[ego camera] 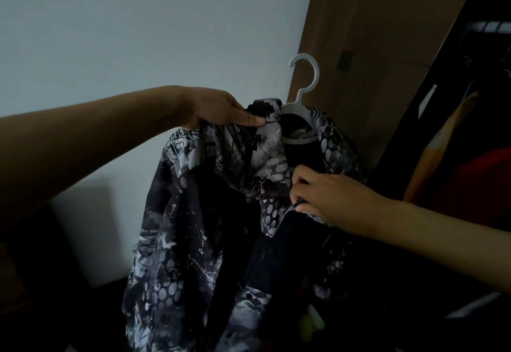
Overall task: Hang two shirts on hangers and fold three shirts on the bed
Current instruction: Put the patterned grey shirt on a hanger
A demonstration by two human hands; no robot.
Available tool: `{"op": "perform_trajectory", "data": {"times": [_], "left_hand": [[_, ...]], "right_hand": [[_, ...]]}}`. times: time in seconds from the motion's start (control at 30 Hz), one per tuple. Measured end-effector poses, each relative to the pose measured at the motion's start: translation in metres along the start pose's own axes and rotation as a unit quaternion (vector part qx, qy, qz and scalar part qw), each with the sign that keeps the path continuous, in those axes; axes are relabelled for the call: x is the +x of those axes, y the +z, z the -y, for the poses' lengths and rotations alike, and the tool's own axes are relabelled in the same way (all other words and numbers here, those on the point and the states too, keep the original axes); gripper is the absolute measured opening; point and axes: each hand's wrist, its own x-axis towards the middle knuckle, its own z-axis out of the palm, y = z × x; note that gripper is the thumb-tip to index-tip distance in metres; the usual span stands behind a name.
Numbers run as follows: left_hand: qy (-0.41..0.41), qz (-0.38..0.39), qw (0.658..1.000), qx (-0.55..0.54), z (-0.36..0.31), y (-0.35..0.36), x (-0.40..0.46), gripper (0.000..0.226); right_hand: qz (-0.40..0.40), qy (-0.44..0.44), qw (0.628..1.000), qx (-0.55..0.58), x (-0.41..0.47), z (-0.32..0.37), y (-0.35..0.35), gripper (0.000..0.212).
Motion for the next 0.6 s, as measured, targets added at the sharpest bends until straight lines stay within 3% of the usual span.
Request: {"op": "perform_trajectory", "data": {"times": [0.27,0.37,0.47,0.6], "left_hand": [[-0.006,0.002,1.0,-0.017,0.004,0.001,-0.002,0.089],[-0.006,0.006,1.0,-0.011,0.001,0.003,-0.006,0.084],[-0.002,0.004,1.0,-0.01,-0.004,0.005,-0.009,0.063],[-0.012,0.004,1.0,-0.019,-0.003,0.002,-0.012,0.059]], "right_hand": [[0.003,0.082,0.993,0.083,0.006,0.003,-0.005,0.011],[0.005,0.06,0.997,0.042,0.011,0.01,0.002,0.014],[-0.001,0.036,0.998,-0.045,0.014,0.015,0.011,0.021],[-0.059,-0.022,0.993,-0.096,0.013,0.01,0.012,0.014]]}}
